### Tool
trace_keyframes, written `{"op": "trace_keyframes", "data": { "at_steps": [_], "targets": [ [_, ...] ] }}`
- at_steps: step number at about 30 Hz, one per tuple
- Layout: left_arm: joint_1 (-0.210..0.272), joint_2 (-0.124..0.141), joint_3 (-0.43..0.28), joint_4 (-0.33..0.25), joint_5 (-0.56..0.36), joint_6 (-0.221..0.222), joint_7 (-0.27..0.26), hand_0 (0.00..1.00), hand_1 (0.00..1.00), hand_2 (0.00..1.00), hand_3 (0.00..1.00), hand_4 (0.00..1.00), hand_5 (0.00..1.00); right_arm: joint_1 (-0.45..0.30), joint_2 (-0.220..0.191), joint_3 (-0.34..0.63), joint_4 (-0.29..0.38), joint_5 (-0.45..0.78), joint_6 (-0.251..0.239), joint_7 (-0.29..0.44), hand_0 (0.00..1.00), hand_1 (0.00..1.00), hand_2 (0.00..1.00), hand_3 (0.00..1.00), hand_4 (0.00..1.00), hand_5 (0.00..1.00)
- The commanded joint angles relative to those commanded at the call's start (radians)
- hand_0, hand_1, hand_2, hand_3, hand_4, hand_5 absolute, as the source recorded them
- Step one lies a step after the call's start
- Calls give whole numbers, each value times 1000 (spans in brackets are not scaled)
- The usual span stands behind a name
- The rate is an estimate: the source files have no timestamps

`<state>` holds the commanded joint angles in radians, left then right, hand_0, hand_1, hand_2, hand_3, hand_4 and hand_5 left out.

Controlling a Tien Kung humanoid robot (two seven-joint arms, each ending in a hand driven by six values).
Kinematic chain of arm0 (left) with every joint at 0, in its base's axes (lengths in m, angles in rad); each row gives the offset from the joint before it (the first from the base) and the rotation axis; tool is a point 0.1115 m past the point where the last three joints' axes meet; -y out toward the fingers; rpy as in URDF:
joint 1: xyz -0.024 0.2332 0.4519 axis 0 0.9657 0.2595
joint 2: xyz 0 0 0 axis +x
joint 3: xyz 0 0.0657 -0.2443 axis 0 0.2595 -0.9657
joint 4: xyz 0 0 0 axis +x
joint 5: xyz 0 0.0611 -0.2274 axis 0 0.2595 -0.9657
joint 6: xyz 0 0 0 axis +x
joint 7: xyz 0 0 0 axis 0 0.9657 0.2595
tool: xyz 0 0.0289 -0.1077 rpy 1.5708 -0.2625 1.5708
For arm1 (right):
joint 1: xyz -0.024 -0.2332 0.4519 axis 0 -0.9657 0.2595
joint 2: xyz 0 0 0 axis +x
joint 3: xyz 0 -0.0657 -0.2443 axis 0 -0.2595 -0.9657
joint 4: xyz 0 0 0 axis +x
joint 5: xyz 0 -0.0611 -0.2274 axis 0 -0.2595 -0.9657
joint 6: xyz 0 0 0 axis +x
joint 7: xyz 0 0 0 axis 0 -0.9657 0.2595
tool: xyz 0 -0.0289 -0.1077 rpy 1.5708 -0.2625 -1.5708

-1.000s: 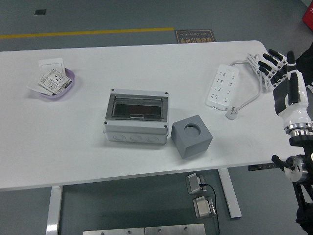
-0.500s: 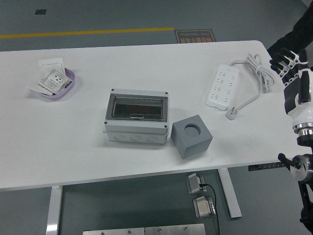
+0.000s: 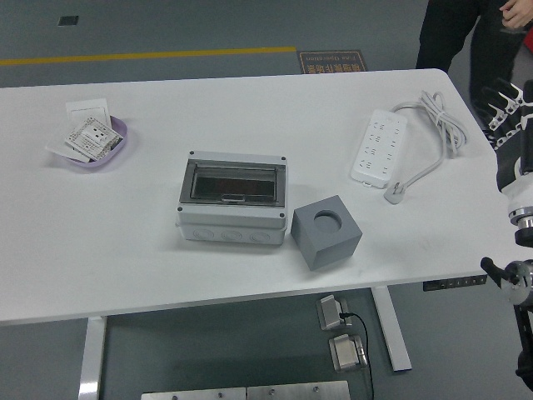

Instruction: Pick up the cylinder from the cube,place it in the box,flap close box

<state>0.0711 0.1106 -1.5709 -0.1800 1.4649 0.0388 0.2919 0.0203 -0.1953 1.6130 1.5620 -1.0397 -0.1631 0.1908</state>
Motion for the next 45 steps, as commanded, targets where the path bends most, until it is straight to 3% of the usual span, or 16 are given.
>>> {"op": "trace_keyframes", "data": {
  "at_steps": [3,4,9,10,15,16,21,22,27,28,33,34,45],
  "targets": [
    [-2,5,3,0,-2,-1,-1,627,663,578,597,679,434,1,-1,0,-2,0,0,-1,786,671,714,820,938,851],
    [-3,7,4,0,-2,-1,-1,629,658,544,598,682,437,2,-1,0,-3,0,0,-2,784,680,718,759,940,862],
    [-6,12,6,0,-1,-2,1,629,658,544,598,682,437,3,-3,2,-3,0,-1,-4,784,680,718,759,940,862],
    [-6,13,7,0,0,-2,2,630,669,654,604,687,442,3,-4,2,-3,-1,-1,-5,787,678,719,764,926,853],
    [-6,14,8,0,0,-2,2,630,669,654,604,687,442,1,-3,5,-2,-3,-2,-7,787,678,719,764,926,853],
    [-5,14,8,0,-1,-2,2,631,662,540,606,687,444,0,-3,7,-1,-4,-2,-7,788,671,716,757,909,837],
    [0,10,10,0,-8,0,3,631,662,540,606,687,444,-9,2,18,0,-4,-2,-7,788,671,716,757,909,837],
    [1,8,10,0,-10,2,3,633,670,639,607,689,445,-12,3,22,0,-4,-3,-6,786,668,715,752,904,832],
    [5,-1,5,0,-8,3,7,633,670,639,607,689,445,-14,4,28,0,-4,-4,-8,786,668,715,752,904,832],
    [6,-2,3,0,-8,3,9,633,666,515,606,689,446,-12,3,27,0,-5,-4,-9,785,668,715,748,902,830],
    [8,-4,-9,0,3,6,11,633,666,515,606,689,446,-9,-1,24,0,-5,-5,-13,785,668,715,748,902,830],
    [8,-4,-10,0,4,7,10,634,667,614,607,690,447,-9,-1,23,-1,-5,-6,-13,786,668,713,745,901,828],
    [6,-2,-12,0,5,9,14,634,668,582,608,690,447,-2,4,19,-2,-13,-7,-15,786,667,712,746,901,828]
  ]
}}
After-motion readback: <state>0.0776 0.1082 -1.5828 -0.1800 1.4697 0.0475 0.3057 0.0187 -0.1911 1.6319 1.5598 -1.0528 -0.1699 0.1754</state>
